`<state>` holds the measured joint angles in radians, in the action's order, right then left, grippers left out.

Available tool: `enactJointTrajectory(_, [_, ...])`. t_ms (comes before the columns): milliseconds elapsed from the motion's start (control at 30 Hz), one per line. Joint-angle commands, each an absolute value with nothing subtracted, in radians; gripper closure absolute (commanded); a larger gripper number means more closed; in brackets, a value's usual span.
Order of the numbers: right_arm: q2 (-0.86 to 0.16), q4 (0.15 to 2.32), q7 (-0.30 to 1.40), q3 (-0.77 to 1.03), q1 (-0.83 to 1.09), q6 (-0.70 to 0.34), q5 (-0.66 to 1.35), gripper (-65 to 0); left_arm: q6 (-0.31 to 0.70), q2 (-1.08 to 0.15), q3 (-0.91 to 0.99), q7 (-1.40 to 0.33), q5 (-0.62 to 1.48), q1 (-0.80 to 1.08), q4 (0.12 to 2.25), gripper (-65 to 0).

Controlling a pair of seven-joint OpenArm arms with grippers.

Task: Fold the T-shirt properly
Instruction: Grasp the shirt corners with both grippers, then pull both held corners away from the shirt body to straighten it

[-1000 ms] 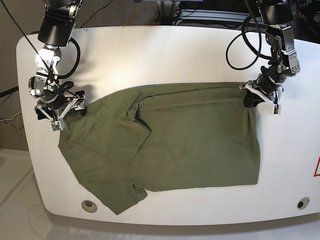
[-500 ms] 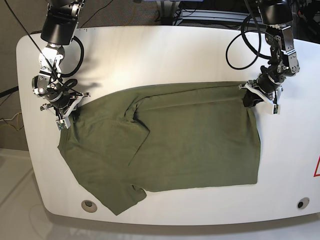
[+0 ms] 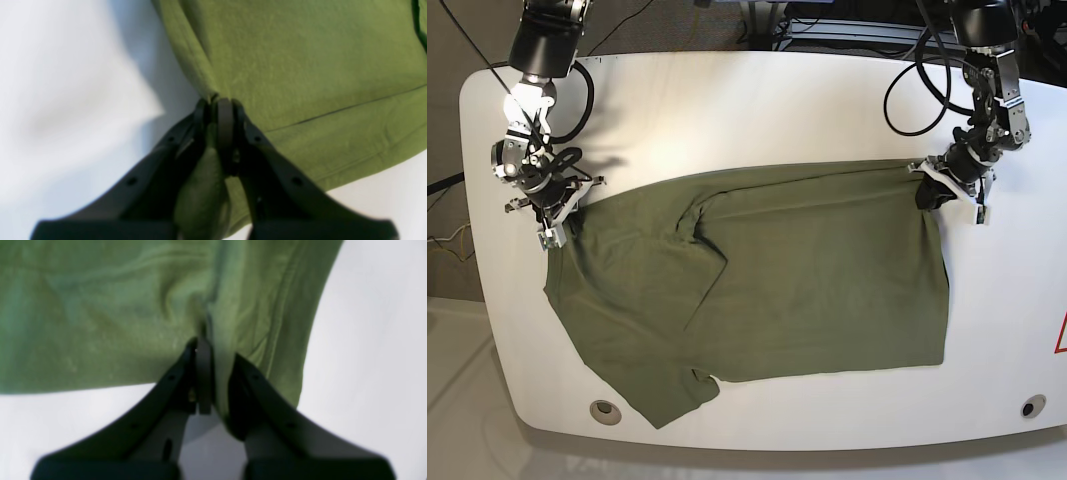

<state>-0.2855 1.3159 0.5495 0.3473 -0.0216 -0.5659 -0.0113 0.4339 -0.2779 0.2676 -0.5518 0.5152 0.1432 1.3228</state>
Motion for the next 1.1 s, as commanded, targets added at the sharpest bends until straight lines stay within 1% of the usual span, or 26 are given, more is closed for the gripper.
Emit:
enactJointTrajectory(0, [-0.294, 1.353, 0.639, 0.349, 0.028, -0.567, -0.054, 0.0, 0.403, -0.311, 0.268, -0.653, 0.437, 0.176, 1.313, 0.0])
enactJointTrajectory(433, [-0.202, 1.512, 0.710, 0.354, 0.173, -0.565, -0.054, 0.0, 0.400, -0.357, 0.268, -0.654, 0.437, 0.219, 1.316, 0.0])
enactJointTrajectory(733, [-0.140, 1.584, 0.722, 0.349, 0.272, -0.565, -0.054, 0.0, 0.400, -0.383, 0.269, -0.708, 0.437, 0.239, 1.316, 0.0])
enactJointTrajectory(1067, [-0.124, 1.613, 0.722, 0.354, 0.331, -0.565, -0.054, 0.0, 0.400, -0.406, 0.272, -0.710, 0.437, 0.268, 1.317, 0.0])
